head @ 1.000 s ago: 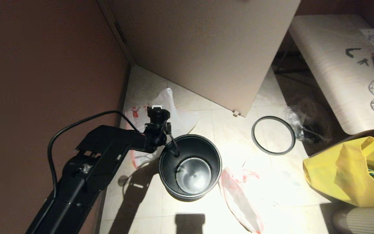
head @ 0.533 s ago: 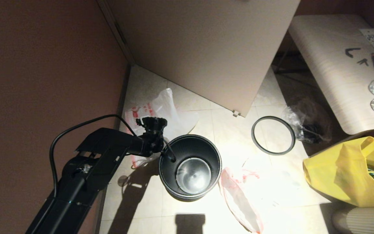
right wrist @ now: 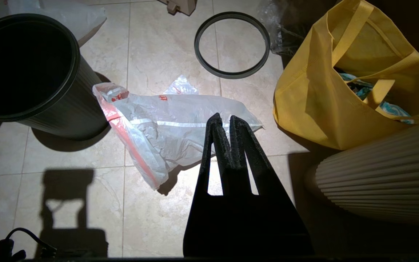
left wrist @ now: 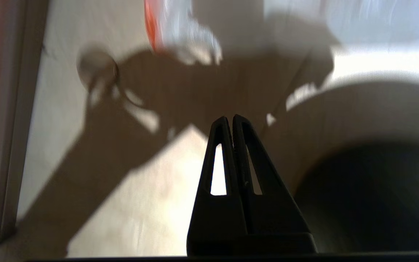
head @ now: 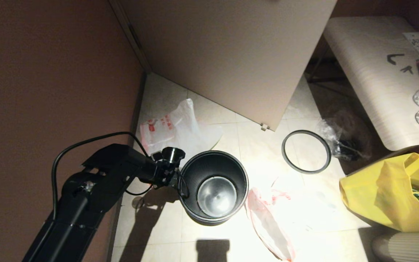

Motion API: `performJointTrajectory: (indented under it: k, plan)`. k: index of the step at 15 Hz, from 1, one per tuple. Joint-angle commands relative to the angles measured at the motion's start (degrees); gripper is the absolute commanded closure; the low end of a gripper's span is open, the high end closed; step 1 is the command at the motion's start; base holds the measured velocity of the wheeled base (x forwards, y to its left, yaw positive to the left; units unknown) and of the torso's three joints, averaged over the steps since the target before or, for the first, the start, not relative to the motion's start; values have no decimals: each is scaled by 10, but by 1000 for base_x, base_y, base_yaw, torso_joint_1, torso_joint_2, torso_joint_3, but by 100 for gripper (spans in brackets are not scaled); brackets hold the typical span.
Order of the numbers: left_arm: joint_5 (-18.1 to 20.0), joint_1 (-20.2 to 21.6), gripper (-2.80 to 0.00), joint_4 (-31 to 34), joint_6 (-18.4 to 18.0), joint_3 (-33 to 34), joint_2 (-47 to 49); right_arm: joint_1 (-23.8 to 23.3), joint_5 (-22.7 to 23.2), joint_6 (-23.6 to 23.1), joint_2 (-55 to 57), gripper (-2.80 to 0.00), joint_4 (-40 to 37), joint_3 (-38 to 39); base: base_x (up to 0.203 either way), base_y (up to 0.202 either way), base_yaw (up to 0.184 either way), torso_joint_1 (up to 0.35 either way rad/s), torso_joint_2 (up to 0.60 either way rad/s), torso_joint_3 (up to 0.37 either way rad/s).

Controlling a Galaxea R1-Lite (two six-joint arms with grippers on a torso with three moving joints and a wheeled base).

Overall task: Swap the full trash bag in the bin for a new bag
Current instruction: Pick up a new trash bag

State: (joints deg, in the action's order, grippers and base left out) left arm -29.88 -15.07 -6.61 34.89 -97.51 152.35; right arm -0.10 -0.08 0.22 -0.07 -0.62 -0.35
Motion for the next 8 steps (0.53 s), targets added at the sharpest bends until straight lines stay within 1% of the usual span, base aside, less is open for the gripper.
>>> performJointTrajectory:
  k: [1, 2, 3, 4, 6, 8]
  plan:
    - [8, -1, 0, 2, 4, 39, -15, 0, 0, 0, 1, 0, 0, 0, 0, 0, 0, 0, 0, 0]
    - [6, -5, 0, 9, -1, 63, -16, 0, 0, 0, 1, 0, 0, 0, 0, 0, 0, 0, 0, 0]
    - [-22, -7, 0, 14, -19, 75, -15, 0, 0, 0, 1, 0, 0, 0, 0, 0, 0, 0, 0, 0]
    - [-57, -7, 0, 15, -52, 88, -11, 0, 0, 0, 1, 0, 0, 0, 0, 0, 0, 0, 0, 0]
    - [-69, -8, 0, 12, -77, 137, -12, 0, 0, 0, 1, 0, 0, 0, 0, 0, 0, 0, 0, 0]
    - [-81, -10, 0, 8, -105, 170, -10, 0, 0, 0, 1, 0, 0, 0, 0, 0, 0, 0, 0, 0]
